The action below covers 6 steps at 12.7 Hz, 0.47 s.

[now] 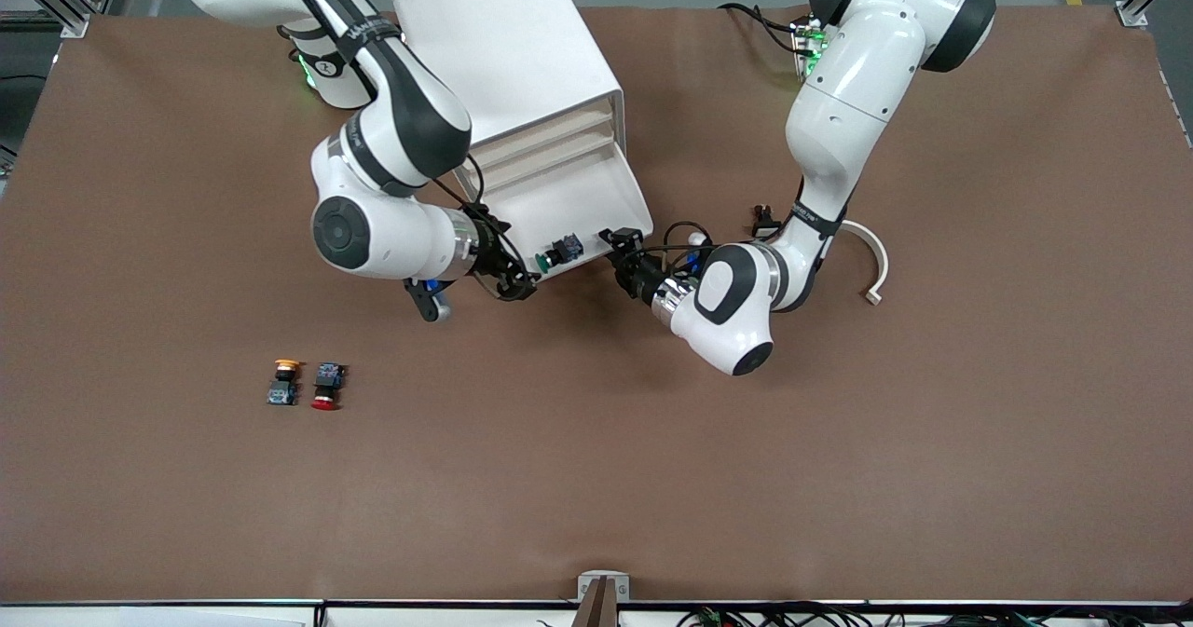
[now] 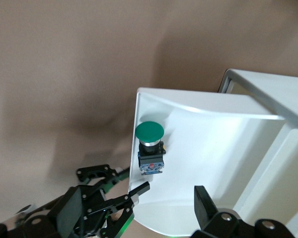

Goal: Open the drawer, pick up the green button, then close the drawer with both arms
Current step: 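Grasp the green button with the right gripper while the left gripper releases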

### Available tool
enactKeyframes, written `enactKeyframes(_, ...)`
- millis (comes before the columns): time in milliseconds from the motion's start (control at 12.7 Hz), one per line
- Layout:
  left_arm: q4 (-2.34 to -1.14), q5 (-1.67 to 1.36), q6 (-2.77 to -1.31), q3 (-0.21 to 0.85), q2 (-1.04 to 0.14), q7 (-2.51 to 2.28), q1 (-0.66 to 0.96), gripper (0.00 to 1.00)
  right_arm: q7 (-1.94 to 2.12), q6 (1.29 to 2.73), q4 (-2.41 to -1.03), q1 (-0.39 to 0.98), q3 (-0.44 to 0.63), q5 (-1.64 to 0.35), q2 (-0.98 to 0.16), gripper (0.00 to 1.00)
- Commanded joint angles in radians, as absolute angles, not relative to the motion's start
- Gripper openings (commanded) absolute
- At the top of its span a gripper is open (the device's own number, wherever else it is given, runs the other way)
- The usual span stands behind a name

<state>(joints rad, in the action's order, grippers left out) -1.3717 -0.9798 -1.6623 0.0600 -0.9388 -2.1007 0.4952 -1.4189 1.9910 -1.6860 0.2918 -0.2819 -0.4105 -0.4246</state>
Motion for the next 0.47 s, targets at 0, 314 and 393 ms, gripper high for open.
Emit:
enactKeyframes(0, -1.335, -0.976, -1.654, 0.017, -0.931, -2.086, 0.491, 1.00, -1.450, 2.081, -1.762, 0.343, -0.281, -0.416, -0.403, 1.00)
enactKeyframes(314, -1.295, -0.740, -1.634, -0.032, -0.858, -2.086, 0.480, 1.00, -1.450, 2.247, -1.886, 0.396, -0.281, -0.413, -0.391, 1.00)
enactKeyframes(393, -1.295, -0.663, -1.634, -0.031, -0.832, -2.085, 0.479, 1.00, -1.450, 2.294, -1.922, 0.409, -0.281, -0.411, -0.388, 1.00)
